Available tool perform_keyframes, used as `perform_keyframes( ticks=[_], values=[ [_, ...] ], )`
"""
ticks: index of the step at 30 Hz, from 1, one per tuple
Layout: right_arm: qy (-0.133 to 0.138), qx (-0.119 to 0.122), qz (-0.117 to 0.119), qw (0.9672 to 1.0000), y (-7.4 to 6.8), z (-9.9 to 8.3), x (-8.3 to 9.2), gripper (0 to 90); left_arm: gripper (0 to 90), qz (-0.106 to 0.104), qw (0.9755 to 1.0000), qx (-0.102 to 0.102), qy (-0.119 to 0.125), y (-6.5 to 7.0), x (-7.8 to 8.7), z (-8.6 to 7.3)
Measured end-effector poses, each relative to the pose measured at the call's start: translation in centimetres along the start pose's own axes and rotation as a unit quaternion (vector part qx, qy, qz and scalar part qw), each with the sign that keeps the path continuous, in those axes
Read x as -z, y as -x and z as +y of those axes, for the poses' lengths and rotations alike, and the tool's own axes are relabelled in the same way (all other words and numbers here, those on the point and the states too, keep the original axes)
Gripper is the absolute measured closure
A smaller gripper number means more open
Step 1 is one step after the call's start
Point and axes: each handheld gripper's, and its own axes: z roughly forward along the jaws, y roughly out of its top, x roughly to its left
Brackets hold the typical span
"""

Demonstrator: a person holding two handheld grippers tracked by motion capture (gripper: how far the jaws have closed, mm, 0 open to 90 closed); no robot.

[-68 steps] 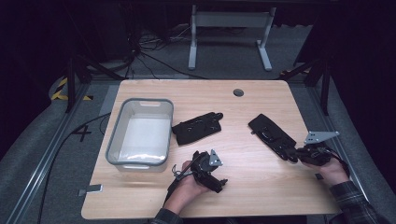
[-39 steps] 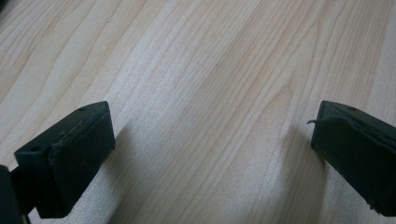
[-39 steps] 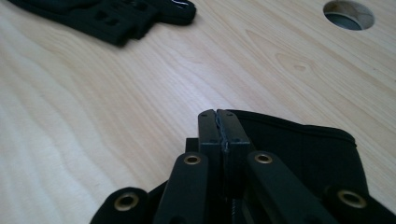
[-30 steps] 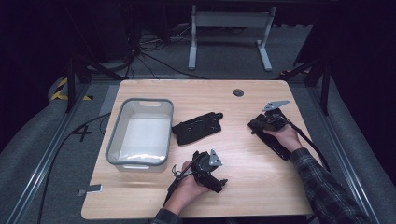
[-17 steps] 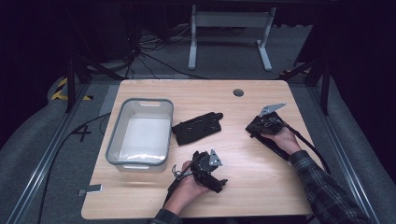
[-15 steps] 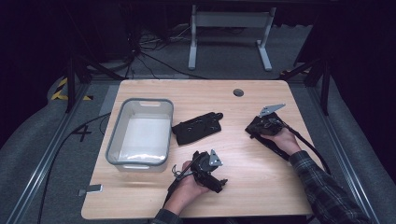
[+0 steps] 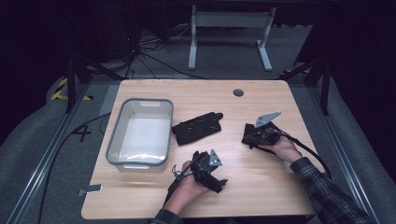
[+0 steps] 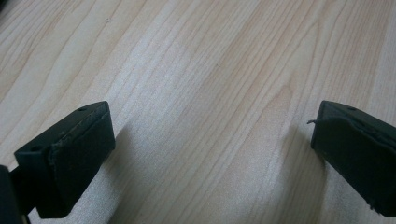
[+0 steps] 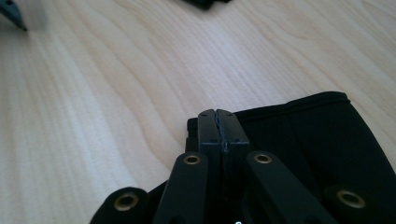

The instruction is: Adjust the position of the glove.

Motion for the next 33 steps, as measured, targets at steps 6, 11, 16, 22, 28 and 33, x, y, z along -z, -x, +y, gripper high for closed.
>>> perform_keyframes(
  ticks=[6, 11, 16, 22, 28, 33],
  values=[
    [-0.003, 0.019, 0.021, 0.9996, -1.9, -0.3, 0.3, 90.0, 0.0, 0.000, 1.0000, 0.000, 0.000, 0.0, 0.0, 0.0],
    [-0.009, 0.033, 0.040, 0.9986, -4.0, -0.7, 0.6, 90.0, 0.0, 0.000, 1.0000, 0.000, 0.000, 0.0, 0.0, 0.0],
    [-0.008, 0.053, 0.057, 0.9969, -5.7, -1.7, 1.4, 90.0, 0.0, 0.000, 1.0000, 0.000, 0.000, 0.0, 0.0, 0.0],
    [-0.008, 0.048, 0.066, 0.9967, -6.8, -3.3, 2.8, 90.0, 0.0, 0.000, 1.0000, 0.000, 0.000, 0.0, 0.0, 0.0],
    [-0.009, 0.044, 0.073, 0.9964, -7.5, -4.9, 4.1, 90.0, 0.0, 0.000, 1.0000, 0.000, 0.000, 0.0, 0.0, 0.0],
    [-0.009, 0.037, 0.074, 0.9966, -7.7, -6.3, 5.3, 90.0, 0.0, 0.000, 1.0000, 0.000, 0.000, 0.0, 0.0, 0.0]
  ],
)
